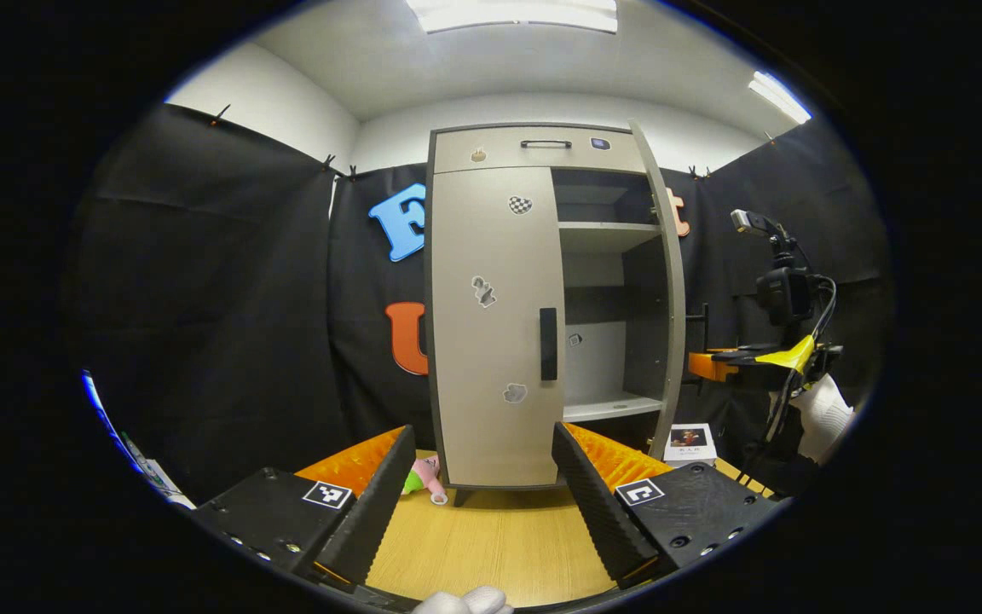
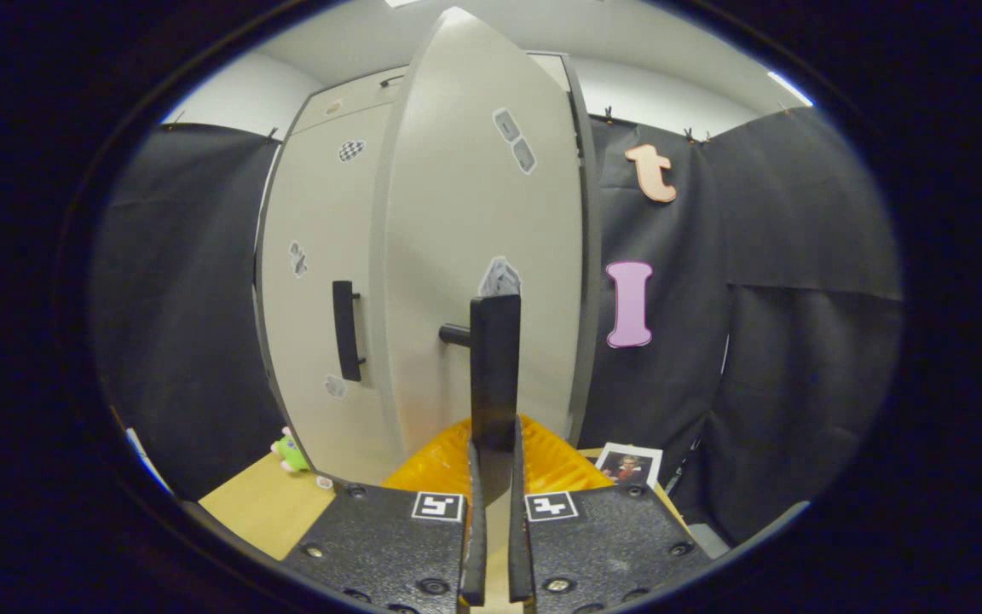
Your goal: Open the right door of the double-door shoe cabinet with the right hand, and open the left door with the left hand.
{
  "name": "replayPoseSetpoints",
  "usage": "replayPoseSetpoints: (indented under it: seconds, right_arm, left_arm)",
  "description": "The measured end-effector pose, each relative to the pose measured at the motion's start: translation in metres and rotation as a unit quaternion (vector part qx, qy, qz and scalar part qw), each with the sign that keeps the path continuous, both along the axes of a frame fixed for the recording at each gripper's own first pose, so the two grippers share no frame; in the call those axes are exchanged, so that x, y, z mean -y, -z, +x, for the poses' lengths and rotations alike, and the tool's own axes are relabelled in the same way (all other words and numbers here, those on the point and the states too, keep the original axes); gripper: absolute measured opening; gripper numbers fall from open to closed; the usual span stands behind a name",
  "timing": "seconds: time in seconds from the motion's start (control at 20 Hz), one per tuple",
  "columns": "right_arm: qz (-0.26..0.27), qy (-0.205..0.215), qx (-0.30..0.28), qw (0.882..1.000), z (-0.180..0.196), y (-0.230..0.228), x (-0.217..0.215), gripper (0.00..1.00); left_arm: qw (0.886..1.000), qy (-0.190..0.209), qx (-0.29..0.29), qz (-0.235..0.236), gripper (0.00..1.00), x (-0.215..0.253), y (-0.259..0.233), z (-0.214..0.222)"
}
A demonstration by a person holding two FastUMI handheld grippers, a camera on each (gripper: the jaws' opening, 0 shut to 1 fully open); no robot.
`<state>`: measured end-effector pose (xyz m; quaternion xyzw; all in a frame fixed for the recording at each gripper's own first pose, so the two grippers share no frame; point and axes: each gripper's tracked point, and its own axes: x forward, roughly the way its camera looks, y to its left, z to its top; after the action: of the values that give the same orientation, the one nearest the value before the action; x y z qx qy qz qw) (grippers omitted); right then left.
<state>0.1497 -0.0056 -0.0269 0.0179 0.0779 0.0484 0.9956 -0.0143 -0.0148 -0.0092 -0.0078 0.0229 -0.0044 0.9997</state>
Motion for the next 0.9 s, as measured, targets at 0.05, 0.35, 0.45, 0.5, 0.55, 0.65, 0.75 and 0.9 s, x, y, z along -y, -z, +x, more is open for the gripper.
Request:
replayPoseSetpoints:
  seconds: [0.05, 0.35, 0.45, 0.5, 0.55, 0.65, 0.75, 0.9]
  right_arm:
    - [0.0, 0.0, -0.001, 1.0, -0.001, 0.001, 0.005, 0.13]
    - [-0.004, 0.008, -0.005, 1.0, -0.006, 0.001, 0.034, 0.07]
    - [-0.003, 0.015, -0.005, 1.0, -0.006, 0.001, 0.045, 0.05]
    - [0.0, 0.018, -0.005, 1.0, -0.009, 0.001, 0.05, 0.05]
    - [0.001, 0.022, -0.005, 1.0, -0.009, 0.002, 0.057, 0.04]
    - [0.001, 0.032, -0.002, 0.999, -0.007, 0.002, 0.072, 0.04]
    - [0.006, 0.037, -0.002, 0.999, -0.006, 0.002, 0.084, 0.04]
    - [0.009, 0.054, -0.001, 0.999, -0.003, 0.003, 0.108, 0.04]
  left_arm:
    - [1.0, 0.003, 0.001, 0.0, 0.96, 0.003, 0.0, 0.001]
    - [1.0, 0.022, 0.004, -0.005, 0.96, 0.014, -0.002, 0.003]
    - [1.0, 0.023, 0.004, -0.004, 0.96, 0.014, -0.002, 0.003]
    - [1.0, 0.023, 0.003, -0.004, 0.96, 0.014, -0.002, 0.004]
    - [1.0, 0.023, 0.003, -0.006, 0.96, 0.015, -0.002, 0.004]
    - [1.0, 0.025, 0.003, -0.008, 0.96, 0.016, -0.002, 0.005]
    - [1.0, 0.027, 0.003, -0.007, 0.96, 0.016, -0.002, 0.005]
    - [0.999, 0.036, 0.0, -0.008, 0.96, 0.02, -0.001, 0.006]
